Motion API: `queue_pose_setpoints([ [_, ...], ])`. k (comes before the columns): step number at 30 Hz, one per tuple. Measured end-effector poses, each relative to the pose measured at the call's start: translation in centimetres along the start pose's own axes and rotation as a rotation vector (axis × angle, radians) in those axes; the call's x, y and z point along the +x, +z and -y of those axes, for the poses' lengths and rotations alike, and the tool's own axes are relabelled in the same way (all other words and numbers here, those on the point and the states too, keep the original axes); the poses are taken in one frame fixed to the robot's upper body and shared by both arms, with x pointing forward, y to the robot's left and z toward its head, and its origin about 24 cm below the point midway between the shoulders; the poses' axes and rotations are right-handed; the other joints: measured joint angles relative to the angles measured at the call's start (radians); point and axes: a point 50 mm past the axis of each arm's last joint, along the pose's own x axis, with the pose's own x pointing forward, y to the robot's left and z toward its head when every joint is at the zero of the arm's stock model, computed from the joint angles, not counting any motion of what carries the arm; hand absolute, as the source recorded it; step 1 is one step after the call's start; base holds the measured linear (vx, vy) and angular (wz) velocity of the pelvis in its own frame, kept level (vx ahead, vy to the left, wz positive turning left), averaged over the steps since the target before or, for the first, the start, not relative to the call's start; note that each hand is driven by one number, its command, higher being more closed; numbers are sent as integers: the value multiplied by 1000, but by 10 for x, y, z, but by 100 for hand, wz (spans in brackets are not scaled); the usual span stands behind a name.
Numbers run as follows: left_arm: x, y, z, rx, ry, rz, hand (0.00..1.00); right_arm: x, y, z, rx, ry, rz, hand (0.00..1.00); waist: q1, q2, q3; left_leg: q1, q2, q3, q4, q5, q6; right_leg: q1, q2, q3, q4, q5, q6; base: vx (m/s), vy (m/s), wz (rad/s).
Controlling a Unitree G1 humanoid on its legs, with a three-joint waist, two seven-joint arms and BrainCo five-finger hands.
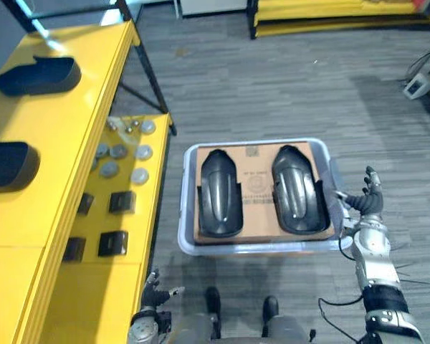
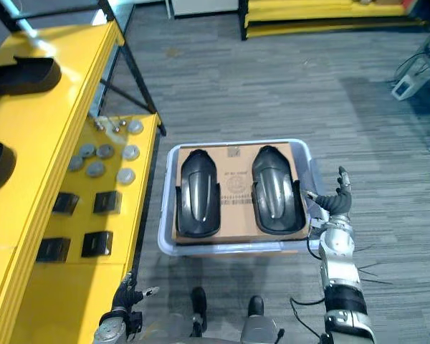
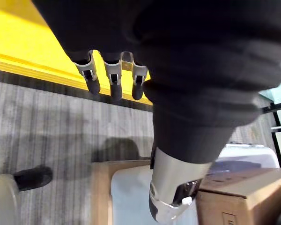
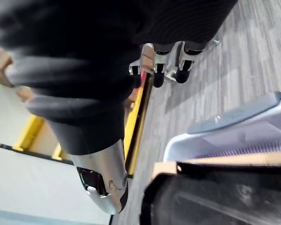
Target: Walk over and take plastic housings, then place them on the shelf
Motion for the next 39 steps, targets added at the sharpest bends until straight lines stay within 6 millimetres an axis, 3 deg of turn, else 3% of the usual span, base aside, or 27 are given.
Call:
queue_pose_setpoints([
  [9, 4, 9, 5, 7, 14, 32, 0, 15, -3, -1, -4, -106, -108, 0, 1, 7, 61, -35, -12, -23, -16, 29, 12, -34, -10, -15, 4, 14, 5, -34, 23, 7],
  [10, 4, 9, 6, 6, 12, 32, 0, 17, -6, 1, -5, -119, -129, 100, 0, 8, 63, -43, -13, -26, -15, 30, 12, -41, -10, -18, 5, 14, 5, 10, 8, 9],
  [15, 8, 18, 13, -4, -1, 56, 0, 26, -7, 6, -34, -139, -178, 100, 0, 22, 99, -57, -20, -37, -15, 37, 14, -53, -16, -28, 12, 14, 5, 3, 9, 7],
  [24, 10, 24, 21, 6, -20, 81, 0, 35, 4, 14, -27, -164, -154, 100, -2, 20, 112, -64, -21, -38, -16, 40, 14, -60, -16, -30, 16, 14, 5, 0, 1, 0],
  [33, 9, 32, 22, -4, -26, 115, 0, 25, 9, 23, -45, -176, -68, 100, -2, 16, 112, -45, -22, -42, -21, 40, 14, -41, -19, -35, 15, 14, 5, 6, -2, 2],
  [36, 7, 50, 23, -26, -34, 192, 0, 12, 9, 29, -67, -184, -12, 100, -6, 13, 110, -11, -23, -43, -45, 48, 14, -17, -19, -36, 13, 14, 6, 0, 0, 0],
  [39, 0, 81, 23, -65, -43, 334, 0, -3, 14, 24, -23, -186, 43, 100, -29, -8, 94, 6, -22, -46, -73, 54, 15, -12, -18, -36, 12, 9, 11, 0, 0, 0],
])
